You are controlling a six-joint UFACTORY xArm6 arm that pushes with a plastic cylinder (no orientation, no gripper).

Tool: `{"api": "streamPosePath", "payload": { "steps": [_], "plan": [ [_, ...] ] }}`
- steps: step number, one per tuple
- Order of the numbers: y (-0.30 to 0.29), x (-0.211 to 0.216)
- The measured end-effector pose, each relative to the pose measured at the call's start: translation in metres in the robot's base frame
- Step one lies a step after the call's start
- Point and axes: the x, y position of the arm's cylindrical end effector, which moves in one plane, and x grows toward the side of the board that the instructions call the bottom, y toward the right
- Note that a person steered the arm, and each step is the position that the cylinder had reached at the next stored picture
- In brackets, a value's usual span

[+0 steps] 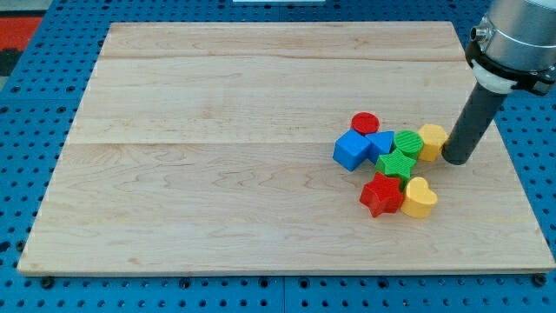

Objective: Separate the red circlegreen circle from the group of blocks

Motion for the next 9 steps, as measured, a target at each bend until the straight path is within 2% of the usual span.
{"api": "streamPosePath", "payload": {
  "steps": [7, 9],
  "plan": [
    [-0.043, 0.000],
    [-0.115, -0.035]
  ]
}}
